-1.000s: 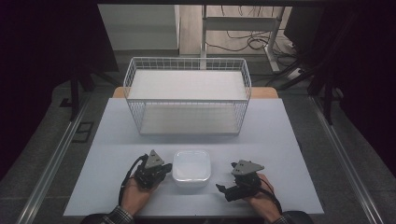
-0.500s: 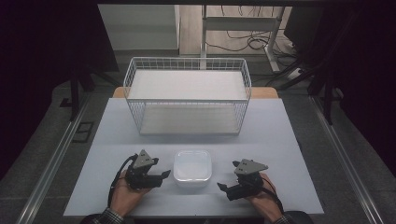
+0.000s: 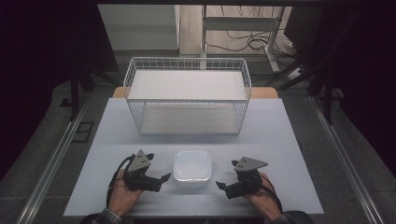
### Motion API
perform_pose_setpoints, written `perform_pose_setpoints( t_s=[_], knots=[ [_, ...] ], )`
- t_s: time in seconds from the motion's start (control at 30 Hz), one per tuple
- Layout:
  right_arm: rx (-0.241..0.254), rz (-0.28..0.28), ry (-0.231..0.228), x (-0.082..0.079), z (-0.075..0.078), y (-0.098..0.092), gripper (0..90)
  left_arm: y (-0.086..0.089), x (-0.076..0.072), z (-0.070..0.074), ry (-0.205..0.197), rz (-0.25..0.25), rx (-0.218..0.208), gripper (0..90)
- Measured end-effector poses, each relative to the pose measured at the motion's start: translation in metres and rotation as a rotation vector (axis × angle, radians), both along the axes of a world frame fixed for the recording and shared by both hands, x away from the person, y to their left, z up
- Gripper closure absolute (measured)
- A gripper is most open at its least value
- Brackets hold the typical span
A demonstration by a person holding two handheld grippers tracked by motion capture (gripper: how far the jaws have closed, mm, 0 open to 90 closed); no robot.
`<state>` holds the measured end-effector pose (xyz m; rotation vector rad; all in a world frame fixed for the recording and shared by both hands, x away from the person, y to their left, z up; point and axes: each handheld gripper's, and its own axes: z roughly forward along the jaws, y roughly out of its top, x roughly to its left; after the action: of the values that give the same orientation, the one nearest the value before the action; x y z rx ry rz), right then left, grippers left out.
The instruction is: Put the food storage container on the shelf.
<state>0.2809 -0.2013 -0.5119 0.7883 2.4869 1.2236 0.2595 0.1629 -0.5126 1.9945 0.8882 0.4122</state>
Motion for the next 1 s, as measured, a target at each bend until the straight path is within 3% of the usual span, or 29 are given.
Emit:
perform_pose_setpoints(
  t_s=[0.17,0.23,0.27,0.4,0.47,0.57,0.6,0.8,1.0],
  knots=[
    [0.028,-0.002,0.023,0.002,0.008,0.003,2.0,-0.011,0.007,0.007,0.001,-0.027,0.032,3.2],
    [0.025,-0.004,0.016,0.002,0.012,0.006,2.1,-0.015,0.007,0.009,-0.022,-0.025,0.022,3.4],
    [0.026,-0.006,0.013,0.001,0.015,0.007,2.2,-0.017,0.006,0.006,-0.016,-0.025,-0.035,3.8],
    [0.037,-0.009,0.024,0.001,0.018,0.011,2.3,-0.017,0.002,0.008,-0.021,-0.018,-0.006,3.6],
    [0.039,-0.011,0.025,0.002,0.019,0.012,2.4,-0.015,0.003,0.01,-0.022,-0.008,-0.014,3.9],
    [0.055,-0.016,0.035,0.006,0.022,0.018,0.8,-0.012,0.006,0.015,0.021,-0.015,-0.086,4.5],
    [0.053,-0.017,0.04,0.007,0.022,0.02,0.5,-0.013,0.007,0.016,0.028,-0.023,-0.092,4.6],
    [0.063,0.016,0.081,0.013,0.023,0.033,0.0,-0.028,0.009,0.018,0.044,-0.071,-0.094,3.6],
    [0.033,0.037,0.111,0.023,0.023,0.052,1.5,-0.039,0.021,0.012,0.087,-0.094,-0.056,5.4]
  ],
)
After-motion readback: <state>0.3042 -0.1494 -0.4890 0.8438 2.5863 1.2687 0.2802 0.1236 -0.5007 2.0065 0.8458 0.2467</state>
